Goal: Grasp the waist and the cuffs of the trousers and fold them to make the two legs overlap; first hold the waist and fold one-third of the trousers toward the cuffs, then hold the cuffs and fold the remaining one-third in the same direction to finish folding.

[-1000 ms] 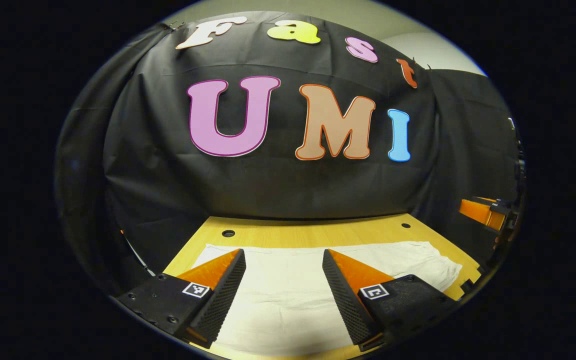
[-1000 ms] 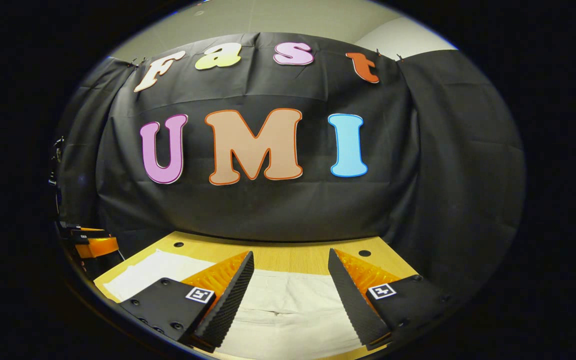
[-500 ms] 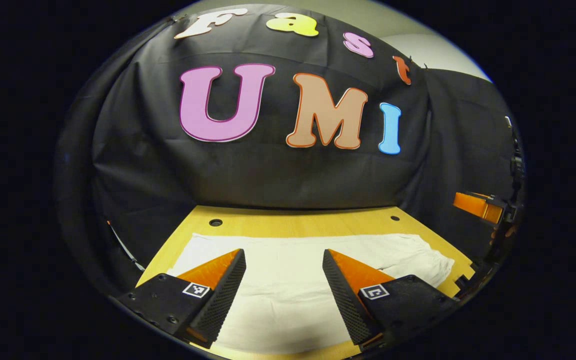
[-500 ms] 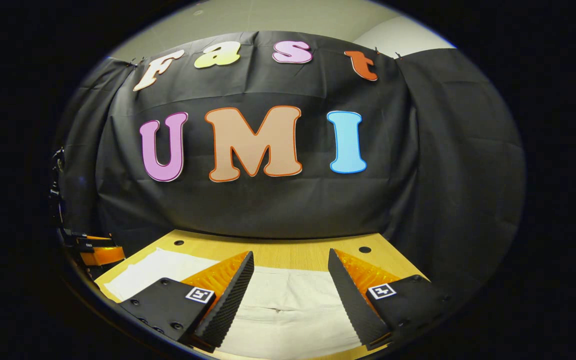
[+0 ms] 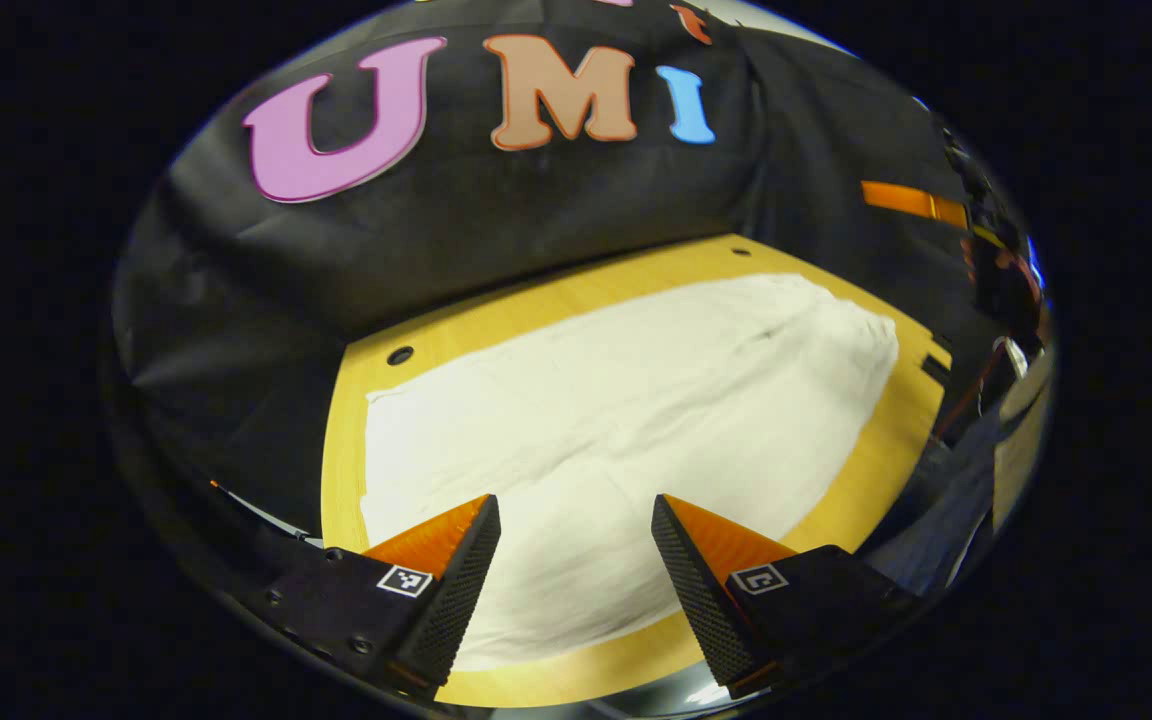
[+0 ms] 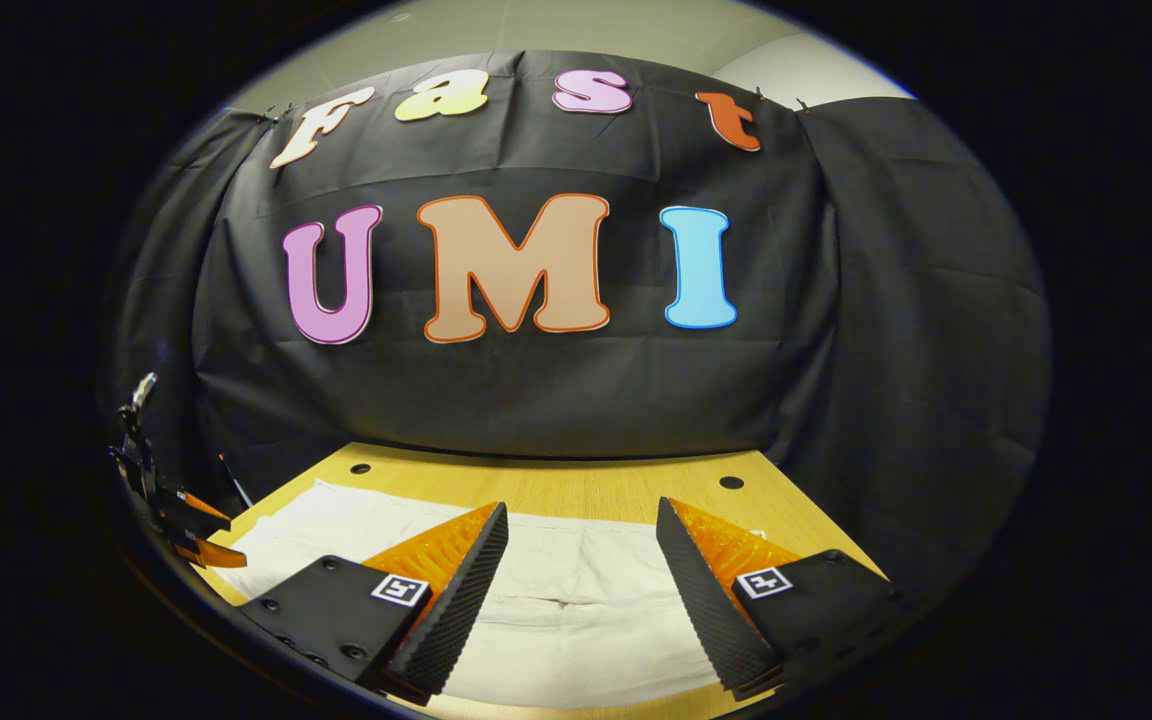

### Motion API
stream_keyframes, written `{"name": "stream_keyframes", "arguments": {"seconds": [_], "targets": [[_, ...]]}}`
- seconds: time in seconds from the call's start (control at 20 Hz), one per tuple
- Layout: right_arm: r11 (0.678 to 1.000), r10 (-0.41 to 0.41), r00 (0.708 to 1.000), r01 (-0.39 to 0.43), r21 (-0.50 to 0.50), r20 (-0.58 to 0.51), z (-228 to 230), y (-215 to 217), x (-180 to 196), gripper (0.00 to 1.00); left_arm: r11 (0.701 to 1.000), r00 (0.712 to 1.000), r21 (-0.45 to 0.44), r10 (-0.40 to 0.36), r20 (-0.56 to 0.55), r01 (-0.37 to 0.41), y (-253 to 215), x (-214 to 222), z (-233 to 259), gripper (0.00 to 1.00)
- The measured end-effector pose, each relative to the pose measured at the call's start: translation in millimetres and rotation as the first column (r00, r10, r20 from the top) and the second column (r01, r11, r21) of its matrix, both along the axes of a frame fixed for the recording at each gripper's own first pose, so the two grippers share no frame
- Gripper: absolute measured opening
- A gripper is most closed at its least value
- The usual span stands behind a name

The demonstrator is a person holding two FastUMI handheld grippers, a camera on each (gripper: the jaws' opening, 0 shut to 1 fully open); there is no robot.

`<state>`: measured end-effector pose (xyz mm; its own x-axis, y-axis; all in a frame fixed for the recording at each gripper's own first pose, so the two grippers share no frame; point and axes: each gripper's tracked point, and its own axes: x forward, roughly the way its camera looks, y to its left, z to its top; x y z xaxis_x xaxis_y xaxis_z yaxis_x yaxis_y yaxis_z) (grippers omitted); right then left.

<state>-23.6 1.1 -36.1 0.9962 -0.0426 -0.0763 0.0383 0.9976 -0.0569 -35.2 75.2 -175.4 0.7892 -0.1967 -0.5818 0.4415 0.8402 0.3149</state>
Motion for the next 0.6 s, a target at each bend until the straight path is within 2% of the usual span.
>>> {"name": "stream_keyframes", "arguments": {"seconds": [0.15,0.25,0.3,0.35,0.45,0.55,0.6], "targets": [[1.0,-0.019,1.0,0.019,-0.023,-0.018,-5,-4,-6,0.96,0.988,0.981,0.103,-0.093,-0.167,0.112,28,-24,-34,0.92],[0.999,-0.033,0.999,0.032,-0.034,-0.031,-9,-8,-11,0.96,0.967,0.954,0.183,-0.124,-0.273,0.178,48,-39,-56,0.93],[0.999,-0.04,0.998,0.039,-0.033,-0.04,-12,-10,-14,0.96,0.953,0.941,0.216,-0.14,-0.307,0.212,54,-43,-63,0.89],[0.999,-0.047,0.998,0.046,-0.028,-0.048,-15,-11,-15,0.96,0.94,0.927,0.238,-0.154,-0.343,0.244,59,-48,-69,0.93],[0.998,-0.063,0.996,0.061,-0.023,-0.062,-20,-14,-18,0.94,0.915,0.893,0.265,-0.176,-0.415,0.304,64,-54,-80,0.93],[0.997,-0.079,0.995,0.077,-0.024,-0.068,-22,-17,-23,0.96,0.887,0.863,0.283,-0.208,-0.461,0.365,65,-58,-93,0.93],[0.996,-0.082,0.994,0.081,-0.022,-0.072,-24,-17,-25,0.93,0.873,0.85,0.294,-0.217,-0.481,0.389,68,-60,-99,0.93]]}}
